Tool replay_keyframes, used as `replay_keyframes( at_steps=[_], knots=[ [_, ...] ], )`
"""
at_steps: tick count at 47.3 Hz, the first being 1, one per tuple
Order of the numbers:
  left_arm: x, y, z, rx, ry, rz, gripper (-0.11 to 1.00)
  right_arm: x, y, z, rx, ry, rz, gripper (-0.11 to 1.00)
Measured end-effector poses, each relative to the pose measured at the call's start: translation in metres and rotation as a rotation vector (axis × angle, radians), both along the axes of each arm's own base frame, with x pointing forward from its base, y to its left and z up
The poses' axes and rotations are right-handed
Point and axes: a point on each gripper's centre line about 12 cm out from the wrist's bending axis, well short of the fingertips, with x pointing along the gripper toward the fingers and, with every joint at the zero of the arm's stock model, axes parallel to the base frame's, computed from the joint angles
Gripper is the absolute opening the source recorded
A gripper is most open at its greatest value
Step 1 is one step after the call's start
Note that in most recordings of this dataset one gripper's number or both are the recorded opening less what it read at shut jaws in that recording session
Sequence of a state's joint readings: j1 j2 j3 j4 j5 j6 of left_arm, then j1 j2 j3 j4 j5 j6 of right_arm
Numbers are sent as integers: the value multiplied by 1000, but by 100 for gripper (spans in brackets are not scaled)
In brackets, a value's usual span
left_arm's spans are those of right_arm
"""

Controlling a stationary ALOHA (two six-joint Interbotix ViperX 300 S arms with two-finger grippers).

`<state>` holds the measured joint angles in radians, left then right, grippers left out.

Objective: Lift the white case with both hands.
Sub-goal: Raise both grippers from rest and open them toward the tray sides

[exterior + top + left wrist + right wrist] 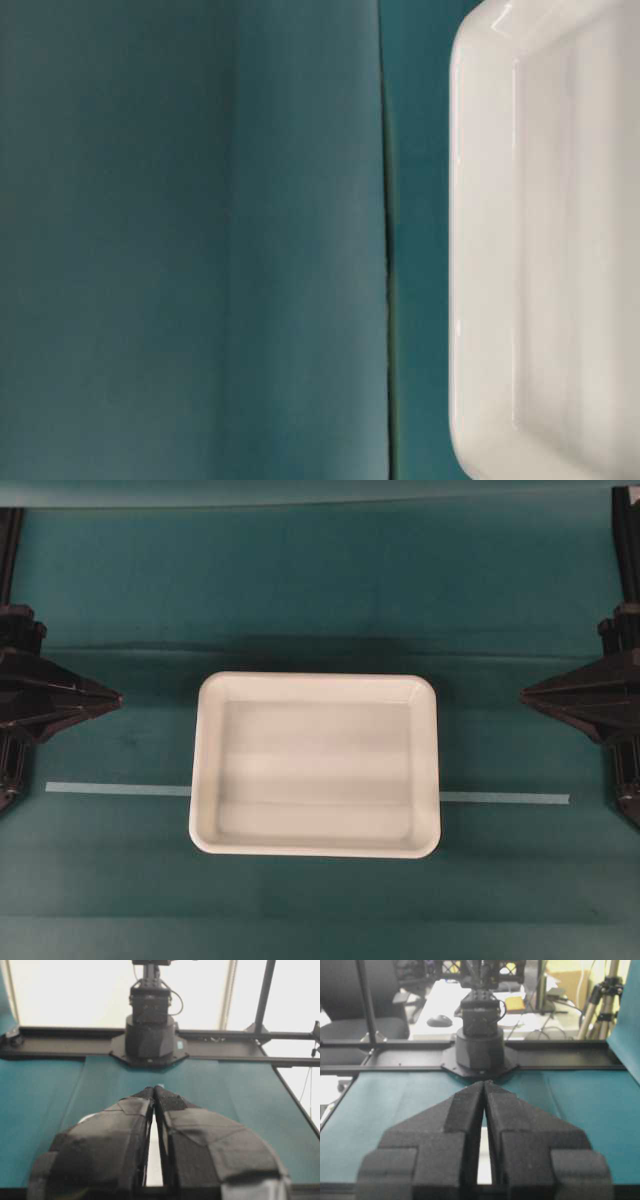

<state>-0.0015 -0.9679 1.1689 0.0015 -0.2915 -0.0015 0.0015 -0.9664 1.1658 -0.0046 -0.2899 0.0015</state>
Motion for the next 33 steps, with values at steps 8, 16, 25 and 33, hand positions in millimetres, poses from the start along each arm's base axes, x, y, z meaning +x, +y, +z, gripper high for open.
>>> replay_keyframes(
  at_steps=[8, 16, 25, 33],
  knots=[
    [2, -4, 0, -189, 106, -26, -1, 6, -3, -3, 157, 102, -15, 0],
    [6, -6, 8, -400, 181, -29, -2, 14, -4, -18, 419, 344, -44, 0],
    [8, -6, 16, -658, 268, -1, -2, 18, -1, -20, 675, 436, -76, 0],
    [10, -6, 6, -869, 383, 67, -2, 22, -2, -32, 969, 498, -154, 0]
  ],
)
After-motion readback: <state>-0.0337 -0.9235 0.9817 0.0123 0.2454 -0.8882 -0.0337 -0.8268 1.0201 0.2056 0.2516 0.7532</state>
